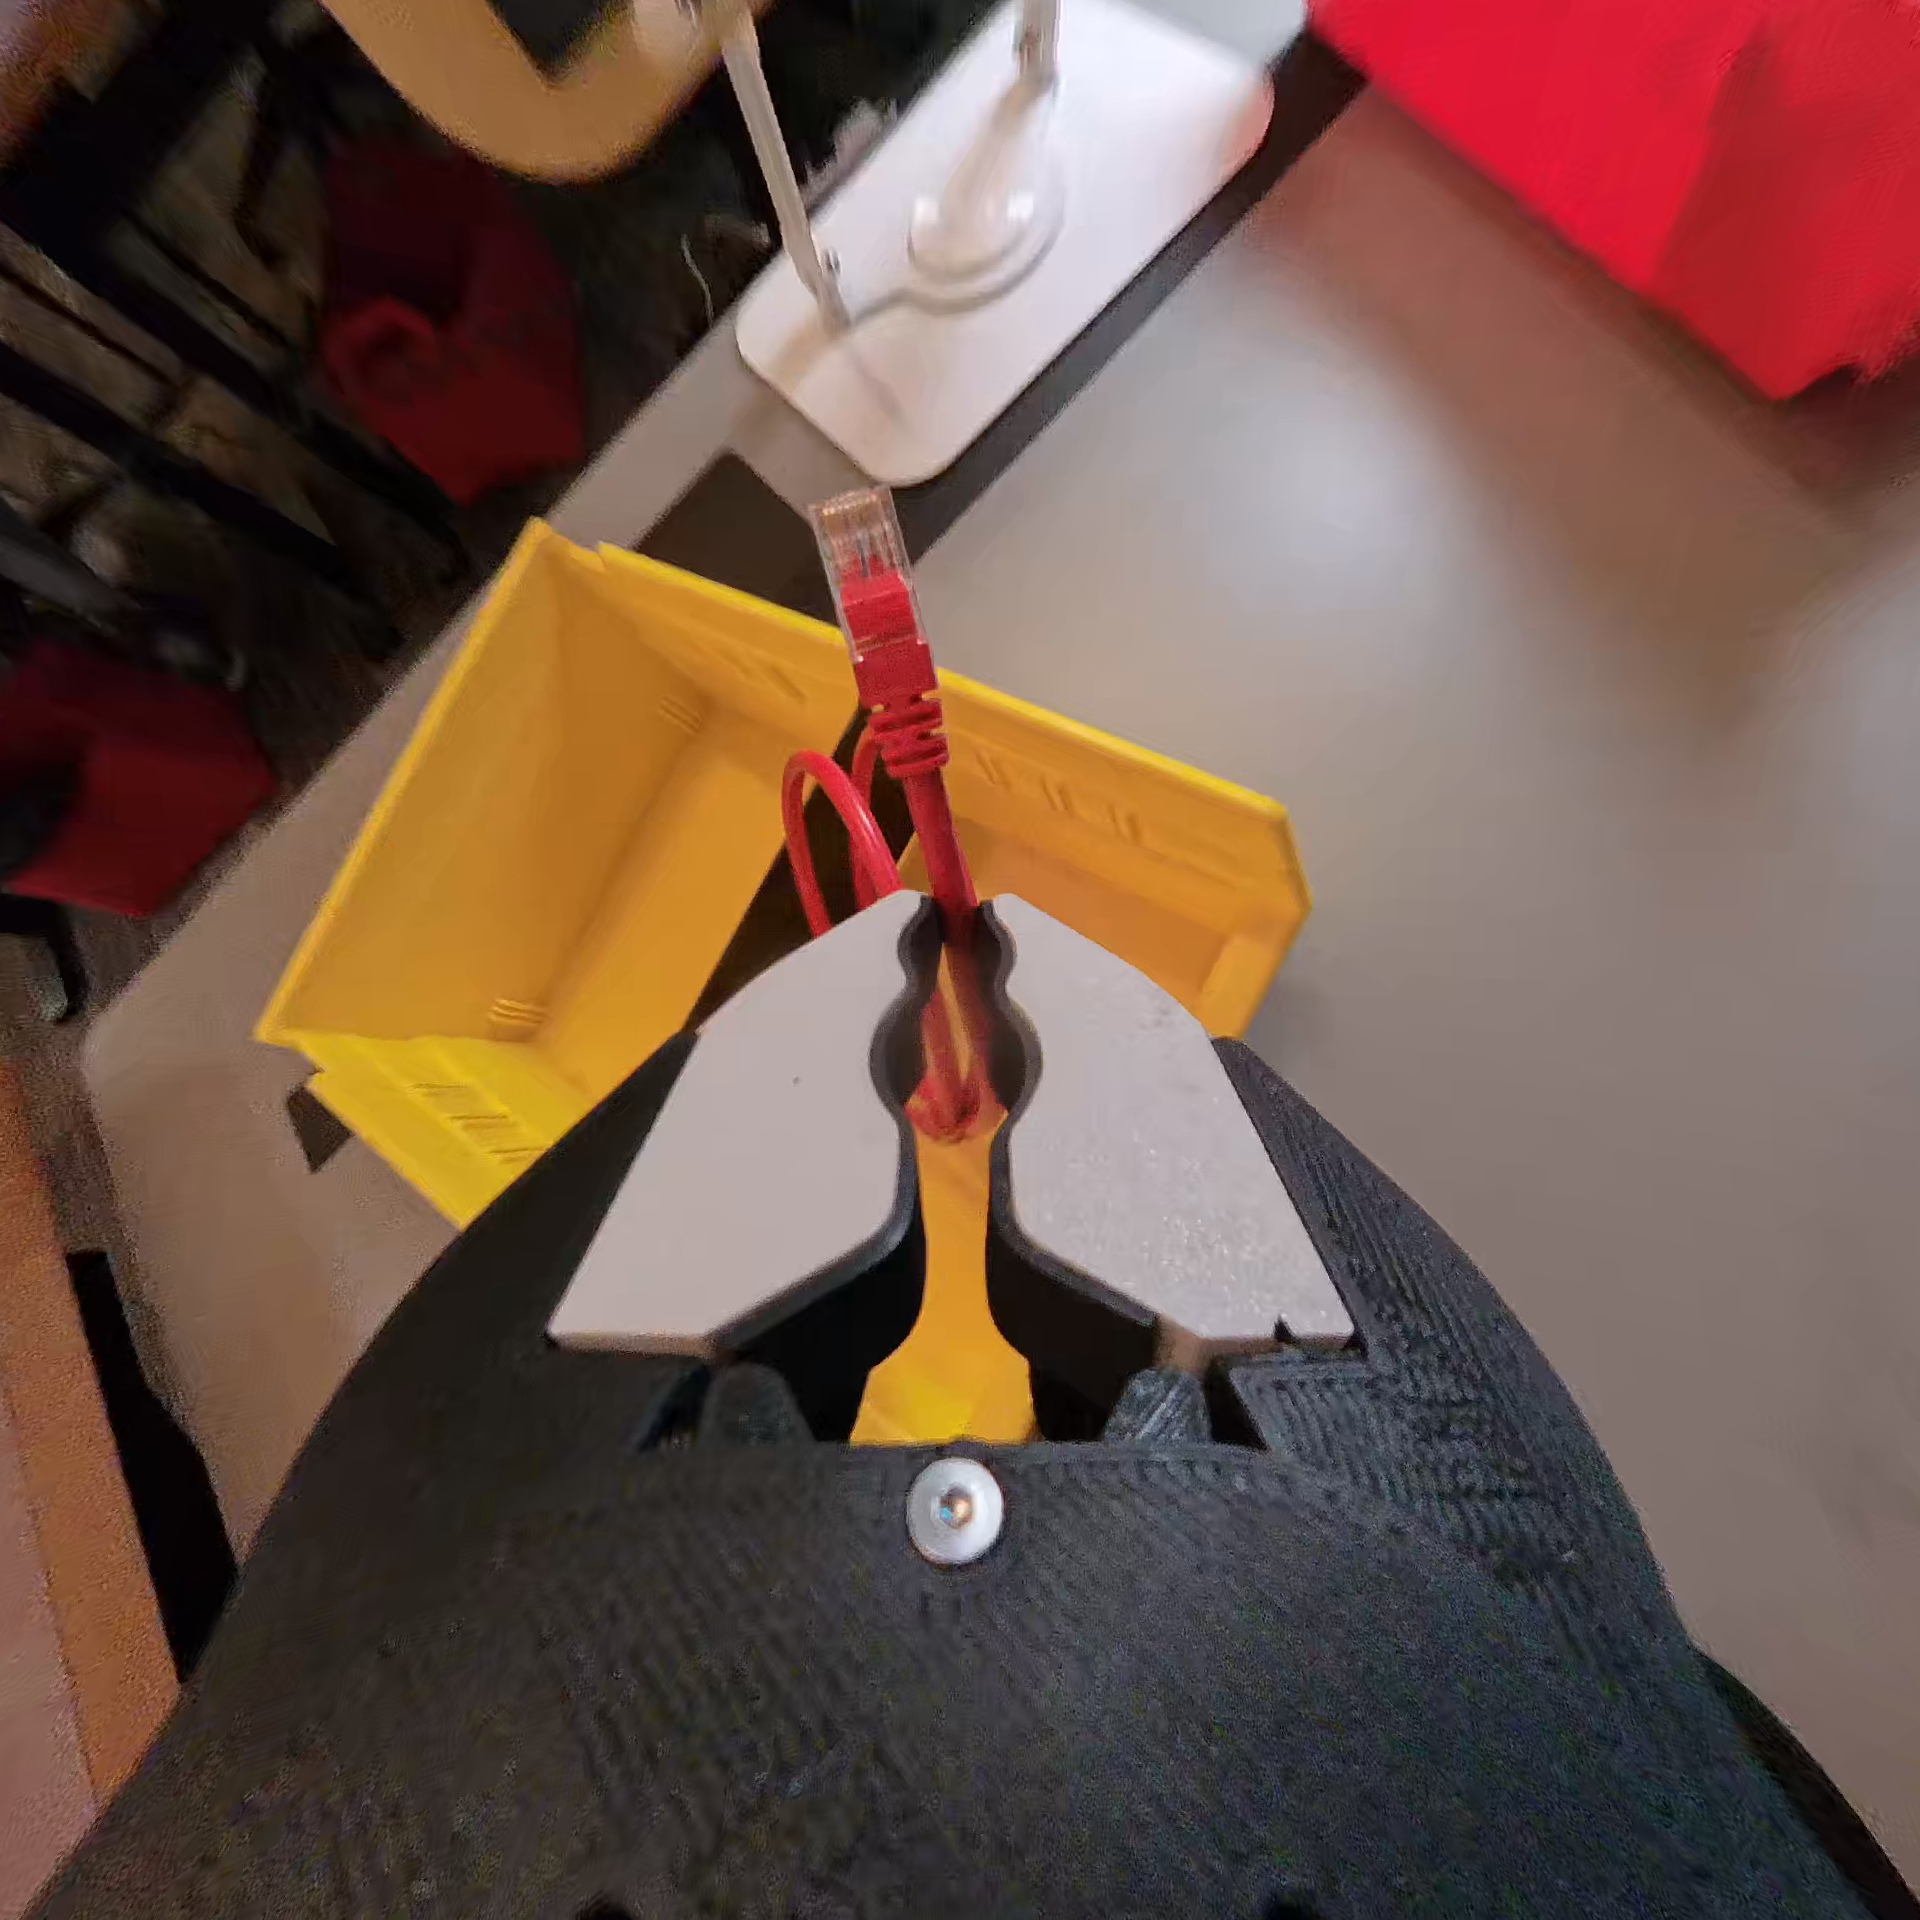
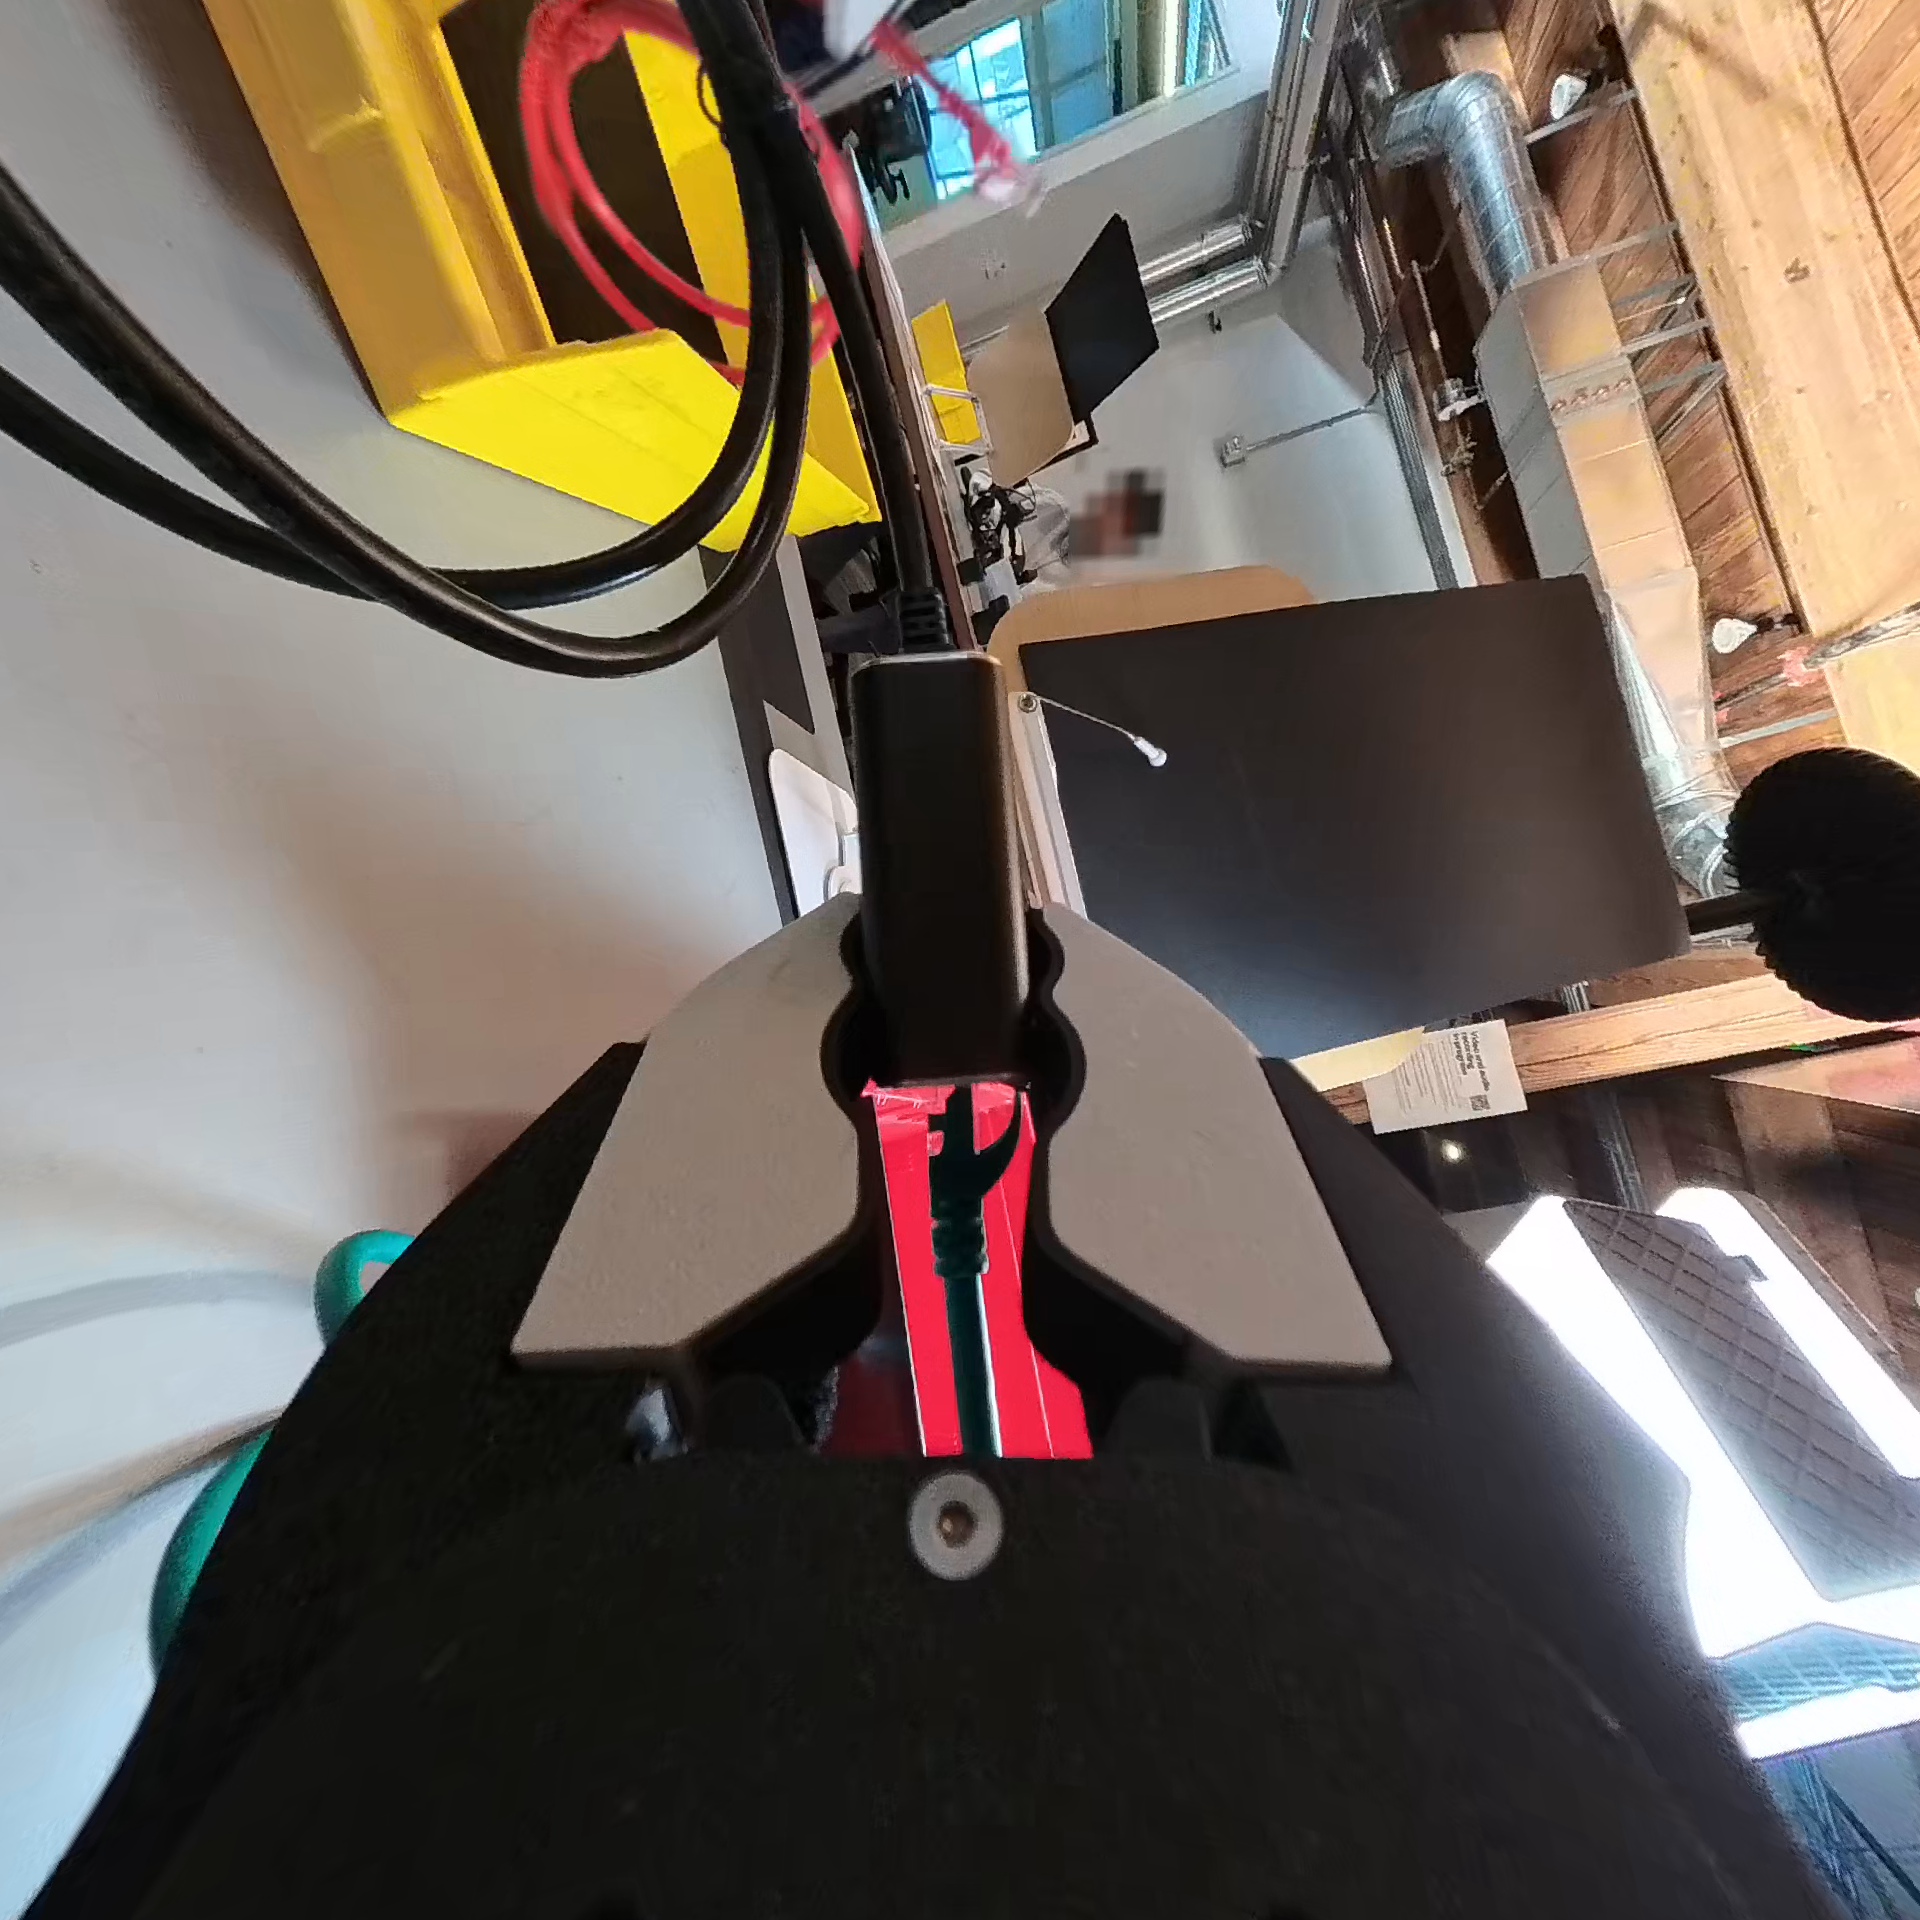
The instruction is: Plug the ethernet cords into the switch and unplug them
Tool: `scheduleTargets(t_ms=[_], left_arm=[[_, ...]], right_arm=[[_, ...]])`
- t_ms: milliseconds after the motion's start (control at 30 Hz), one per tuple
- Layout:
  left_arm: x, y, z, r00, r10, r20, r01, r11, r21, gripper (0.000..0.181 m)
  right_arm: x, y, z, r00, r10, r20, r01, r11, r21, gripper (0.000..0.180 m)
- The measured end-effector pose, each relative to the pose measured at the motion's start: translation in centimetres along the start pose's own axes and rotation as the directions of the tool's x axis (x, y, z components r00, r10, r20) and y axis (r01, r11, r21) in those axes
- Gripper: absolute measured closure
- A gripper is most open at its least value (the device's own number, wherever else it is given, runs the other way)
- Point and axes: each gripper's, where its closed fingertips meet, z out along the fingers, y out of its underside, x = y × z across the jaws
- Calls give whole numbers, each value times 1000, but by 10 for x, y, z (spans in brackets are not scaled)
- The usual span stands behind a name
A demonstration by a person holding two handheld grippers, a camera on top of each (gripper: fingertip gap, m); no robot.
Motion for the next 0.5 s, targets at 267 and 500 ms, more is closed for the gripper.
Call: scheduleTargets(t_ms=[267,500], left_arm=[[35,-35,-111,990,142,-7,-134,949,284,175],[117,-31,-192,613,289,-736,226,828,513,175]], right_arm=[[12,4,-5,999,18,-28,-18,1000,-14,153],[42,23,-15,982,163,-95,-165,986,-16,153]])
